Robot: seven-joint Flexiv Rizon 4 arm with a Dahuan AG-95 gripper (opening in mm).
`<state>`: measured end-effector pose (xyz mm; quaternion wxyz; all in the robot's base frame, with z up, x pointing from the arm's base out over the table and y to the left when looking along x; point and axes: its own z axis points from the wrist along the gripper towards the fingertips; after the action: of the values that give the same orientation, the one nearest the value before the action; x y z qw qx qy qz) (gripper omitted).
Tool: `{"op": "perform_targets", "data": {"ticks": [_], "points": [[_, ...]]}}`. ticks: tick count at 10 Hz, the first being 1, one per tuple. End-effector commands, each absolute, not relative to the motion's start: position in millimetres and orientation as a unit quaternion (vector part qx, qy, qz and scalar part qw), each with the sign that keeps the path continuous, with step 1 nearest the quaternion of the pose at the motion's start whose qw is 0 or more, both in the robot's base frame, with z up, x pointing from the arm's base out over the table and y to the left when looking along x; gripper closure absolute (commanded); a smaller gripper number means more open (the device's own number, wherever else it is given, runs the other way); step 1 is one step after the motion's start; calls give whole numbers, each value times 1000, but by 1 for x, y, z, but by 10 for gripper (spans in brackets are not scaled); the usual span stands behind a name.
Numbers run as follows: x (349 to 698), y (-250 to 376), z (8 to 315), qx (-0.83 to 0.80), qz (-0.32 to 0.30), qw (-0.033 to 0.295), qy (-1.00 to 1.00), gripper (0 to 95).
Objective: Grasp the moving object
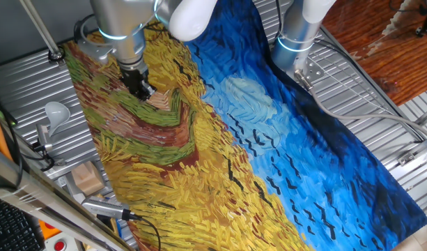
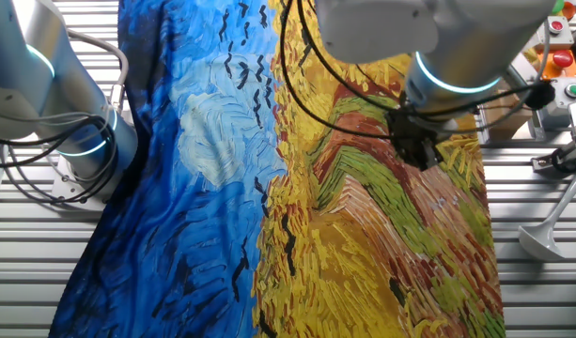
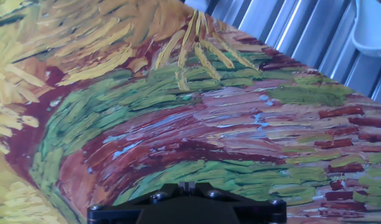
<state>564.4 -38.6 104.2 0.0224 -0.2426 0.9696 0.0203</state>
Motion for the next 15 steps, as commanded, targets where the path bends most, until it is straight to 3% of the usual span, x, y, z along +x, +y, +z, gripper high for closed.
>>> {"op": "perform_targets", "data": {"ticks": [1,15], "points": [[568,-42,101,-249,20,22,968,950],[573,-56,76,-257,22,24,966,950]]}}
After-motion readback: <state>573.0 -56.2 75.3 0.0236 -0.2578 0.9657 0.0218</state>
